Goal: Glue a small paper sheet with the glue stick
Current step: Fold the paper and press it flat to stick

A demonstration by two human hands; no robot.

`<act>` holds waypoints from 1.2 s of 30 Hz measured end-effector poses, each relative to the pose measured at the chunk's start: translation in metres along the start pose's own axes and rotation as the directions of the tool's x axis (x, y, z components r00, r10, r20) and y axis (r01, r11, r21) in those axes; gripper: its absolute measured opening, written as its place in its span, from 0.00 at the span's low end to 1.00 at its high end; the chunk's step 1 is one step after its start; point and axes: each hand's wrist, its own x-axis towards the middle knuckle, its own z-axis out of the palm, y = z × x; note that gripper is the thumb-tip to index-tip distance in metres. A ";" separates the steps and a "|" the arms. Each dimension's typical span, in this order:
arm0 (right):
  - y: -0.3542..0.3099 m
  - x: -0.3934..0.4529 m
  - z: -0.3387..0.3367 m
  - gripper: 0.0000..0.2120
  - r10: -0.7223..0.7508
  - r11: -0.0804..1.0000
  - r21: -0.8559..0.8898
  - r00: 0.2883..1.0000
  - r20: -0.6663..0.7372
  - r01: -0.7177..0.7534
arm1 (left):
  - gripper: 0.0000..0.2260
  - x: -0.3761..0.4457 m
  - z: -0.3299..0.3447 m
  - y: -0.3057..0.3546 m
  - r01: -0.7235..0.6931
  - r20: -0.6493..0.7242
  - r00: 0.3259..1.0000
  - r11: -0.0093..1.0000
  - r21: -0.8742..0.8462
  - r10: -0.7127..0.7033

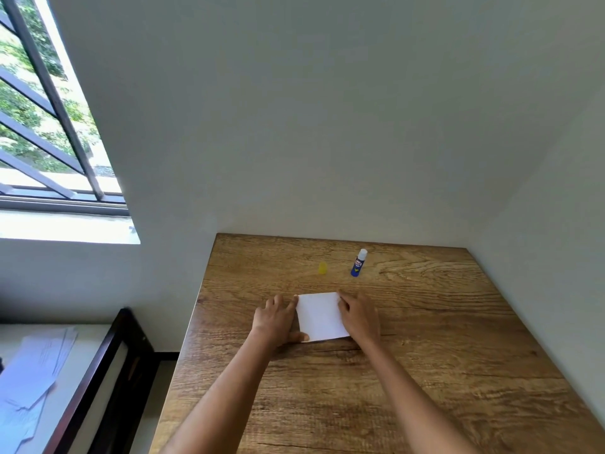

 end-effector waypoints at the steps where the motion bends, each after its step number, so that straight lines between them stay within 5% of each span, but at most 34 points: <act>1: 0.002 0.004 -0.002 0.18 0.020 0.993 0.115 1.000 -0.005 -0.019 | 0.42 0.000 0.000 0.000 0.001 0.000 1.000 1.000 0.000 -0.001; 4: 0.005 0.019 -0.010 0.16 0.044 0.956 0.292 0.999 -0.016 -0.037 | 0.42 0.001 0.001 0.000 0.004 0.003 1.000 1.000 -0.002 -0.004; 10: 0.003 0.035 -0.014 0.18 -0.015 0.991 0.131 0.993 0.114 0.000 | 0.42 0.001 0.000 0.001 0.011 0.008 1.000 1.000 0.000 -0.011; 19: 0.015 0.012 -0.025 0.20 0.031 0.989 0.138 0.978 0.205 -0.060 | 0.42 -0.002 0.001 0.002 0.014 -0.006 1.000 1.000 -0.002 -0.014; 31: 0.033 -0.030 -0.027 0.20 0.013 0.979 0.198 0.985 0.170 -0.048 | 0.41 -0.007 0.006 -0.001 -0.012 -0.066 0.998 1.000 0.021 0.013; 36: -0.024 -0.012 -0.024 0.21 -0.042 0.954 0.296 0.999 0.010 0.037 | 0.38 -0.007 0.014 -0.005 -0.031 -0.139 0.990 1.000 0.005 0.031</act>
